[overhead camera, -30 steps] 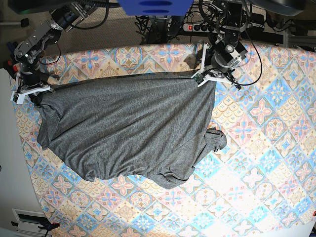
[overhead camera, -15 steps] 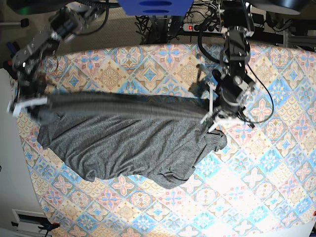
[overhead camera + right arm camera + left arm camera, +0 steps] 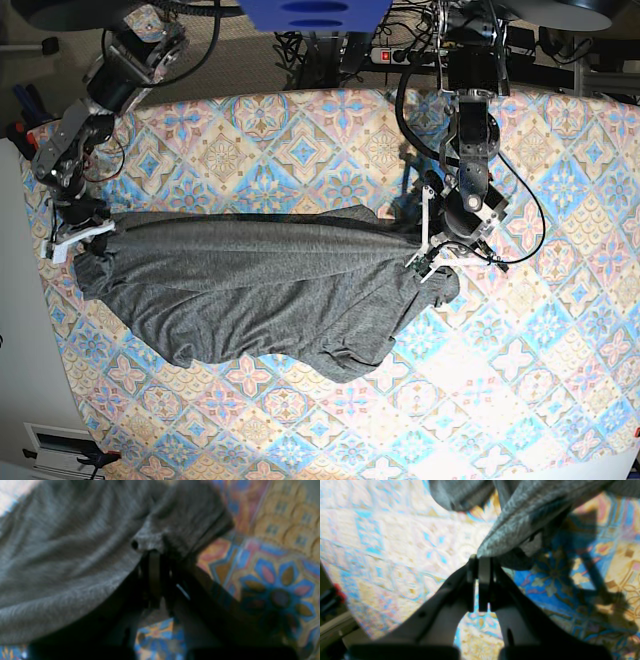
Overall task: Layout the t-shirt on the table in an organized manner, then fold the t-shirt properly
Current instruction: 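Drag the held shirt edge across the cloth with both grippers to smooth it, then lower the held shirt edge onto the cloth with both grippers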
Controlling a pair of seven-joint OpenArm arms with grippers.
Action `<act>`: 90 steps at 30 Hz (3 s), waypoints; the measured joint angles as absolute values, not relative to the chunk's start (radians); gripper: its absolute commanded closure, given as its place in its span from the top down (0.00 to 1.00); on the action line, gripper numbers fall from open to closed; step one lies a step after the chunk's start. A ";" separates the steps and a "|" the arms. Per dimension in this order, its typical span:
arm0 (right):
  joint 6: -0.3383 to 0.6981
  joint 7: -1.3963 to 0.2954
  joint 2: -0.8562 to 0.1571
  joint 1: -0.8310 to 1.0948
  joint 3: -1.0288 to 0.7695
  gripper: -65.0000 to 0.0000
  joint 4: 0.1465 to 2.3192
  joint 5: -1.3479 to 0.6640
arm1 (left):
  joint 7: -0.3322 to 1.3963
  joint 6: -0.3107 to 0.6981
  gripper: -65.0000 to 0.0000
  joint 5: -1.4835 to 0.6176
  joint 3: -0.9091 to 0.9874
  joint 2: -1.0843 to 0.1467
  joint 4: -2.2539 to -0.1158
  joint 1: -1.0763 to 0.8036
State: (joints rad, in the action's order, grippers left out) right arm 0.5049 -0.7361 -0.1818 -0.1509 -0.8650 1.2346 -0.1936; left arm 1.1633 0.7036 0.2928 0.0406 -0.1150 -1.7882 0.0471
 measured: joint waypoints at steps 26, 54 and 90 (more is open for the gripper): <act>0.505 -0.721 -0.160 -0.028 -0.873 0.00 1.510 -0.207 | 1.002 0.704 0.00 0.364 0.093 -0.094 -1.867 -0.135; 0.508 -0.742 -0.036 0.153 -1.027 0.00 1.515 -0.196 | 0.884 0.704 0.00 0.371 0.093 -0.130 -1.871 -0.258; 0.508 -0.717 -0.042 0.097 -1.026 0.32 1.671 -0.202 | 0.884 0.704 0.29 0.364 0.039 -0.132 -1.994 -0.321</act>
